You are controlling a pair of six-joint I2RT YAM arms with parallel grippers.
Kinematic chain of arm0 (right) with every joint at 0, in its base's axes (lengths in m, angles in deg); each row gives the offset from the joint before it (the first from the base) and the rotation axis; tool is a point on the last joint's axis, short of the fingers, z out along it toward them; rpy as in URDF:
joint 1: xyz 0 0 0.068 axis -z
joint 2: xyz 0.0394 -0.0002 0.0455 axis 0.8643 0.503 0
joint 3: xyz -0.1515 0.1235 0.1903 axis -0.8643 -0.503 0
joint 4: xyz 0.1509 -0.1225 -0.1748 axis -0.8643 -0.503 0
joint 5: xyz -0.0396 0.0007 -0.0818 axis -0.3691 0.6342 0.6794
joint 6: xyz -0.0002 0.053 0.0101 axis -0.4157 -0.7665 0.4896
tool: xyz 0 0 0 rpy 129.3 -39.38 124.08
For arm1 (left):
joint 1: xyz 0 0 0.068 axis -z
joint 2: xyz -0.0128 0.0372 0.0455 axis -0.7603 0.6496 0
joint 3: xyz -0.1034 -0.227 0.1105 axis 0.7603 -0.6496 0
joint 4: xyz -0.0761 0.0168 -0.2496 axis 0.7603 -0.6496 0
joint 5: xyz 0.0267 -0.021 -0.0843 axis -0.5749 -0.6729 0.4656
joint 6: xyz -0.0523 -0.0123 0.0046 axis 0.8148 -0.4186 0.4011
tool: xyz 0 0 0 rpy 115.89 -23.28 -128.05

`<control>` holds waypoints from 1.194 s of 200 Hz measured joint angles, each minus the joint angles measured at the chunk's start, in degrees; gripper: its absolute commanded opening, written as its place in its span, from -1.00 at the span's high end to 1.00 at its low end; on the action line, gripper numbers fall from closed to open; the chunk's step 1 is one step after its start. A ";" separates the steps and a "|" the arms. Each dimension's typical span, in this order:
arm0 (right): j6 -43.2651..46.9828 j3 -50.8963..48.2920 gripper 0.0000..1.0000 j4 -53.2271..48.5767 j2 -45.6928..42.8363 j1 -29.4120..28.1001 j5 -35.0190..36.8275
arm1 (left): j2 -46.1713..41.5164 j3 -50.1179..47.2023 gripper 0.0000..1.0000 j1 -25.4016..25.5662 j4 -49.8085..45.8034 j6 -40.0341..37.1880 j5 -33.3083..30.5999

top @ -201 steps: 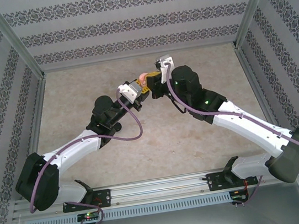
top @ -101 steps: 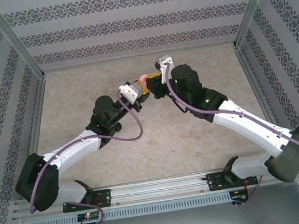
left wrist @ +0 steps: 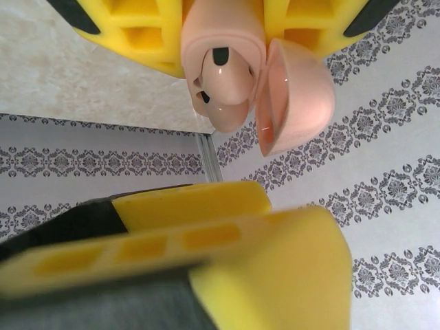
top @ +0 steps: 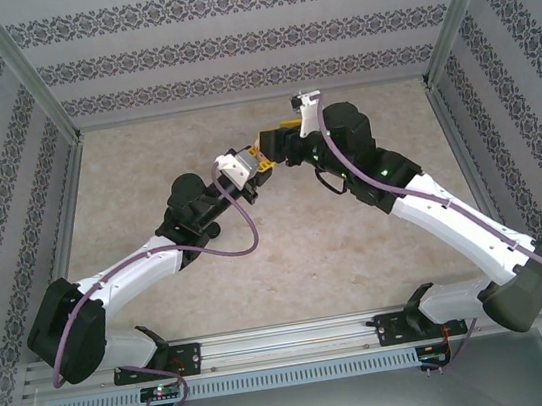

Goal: Insert the wireless bluetooth earbuds into the charging case

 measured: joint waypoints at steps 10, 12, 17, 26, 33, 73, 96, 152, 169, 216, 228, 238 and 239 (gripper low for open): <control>-1.07 0.28 -0.25 -0.04 -0.02 0.63 -1.09 | 0.00 0.00 1.00 0.02 0.00 0.00 0.15; -1.16 0.39 -0.25 -0.04 -0.02 0.72 -1.27 | 0.00 0.00 1.00 0.02 0.00 0.00 0.17; -1.81 0.63 -0.25 -0.07 -0.02 1.03 -1.73 | 0.00 0.00 1.00 0.02 0.00 0.00 0.22; -2.45 1.14 -0.22 -0.11 -0.04 1.64 -2.60 | 0.00 0.00 1.00 0.02 0.00 0.00 0.42; -3.23 1.66 -0.18 -0.44 -0.07 2.16 -3.26 | 0.00 0.00 1.00 0.02 0.00 0.00 0.68; -5.73 7.19 0.58 -5.77 1.11 7.17 -8.07 | 0.00 0.00 1.00 0.02 -0.28 -0.02 4.37; -6.16 11.82 0.88 -9.79 4.52 9.40 -11.72 | 0.00 0.02 1.00 0.02 -1.40 -0.02 7.21; -5.79 18.51 0.99 -19.32 14.58 9.68 -19.65 | 0.04 0.74 1.00 0.02 -4.13 0.02 11.28; -4.83 18.51 1.00 -22.34 15.13 9.05 -20.63 | 0.07 1.05 1.00 0.02 -4.48 0.02 11.45; -2.36 12.39 1.00 -24.94 8.63 7.02 -19.26 | 2.01 2.29 1.00 0.20 -6.84 0.00 12.07; -2.25 9.49 1.00 -24.74 5.33 6.58 -17.79 | 2.71 2.58 1.00 0.66 -7.15 0.07 12.33; -2.80 7.30 0.97 -24.46 2.78 6.93 -16.48 | 3.28 2.75 1.00 1.09 -7.15 0.46 12.24; -2.86 6.97 0.97 -24.46 2.43 7.04 -16.35 | 3.32 2.75 1.00 1.11 -7.10 0.52 12.20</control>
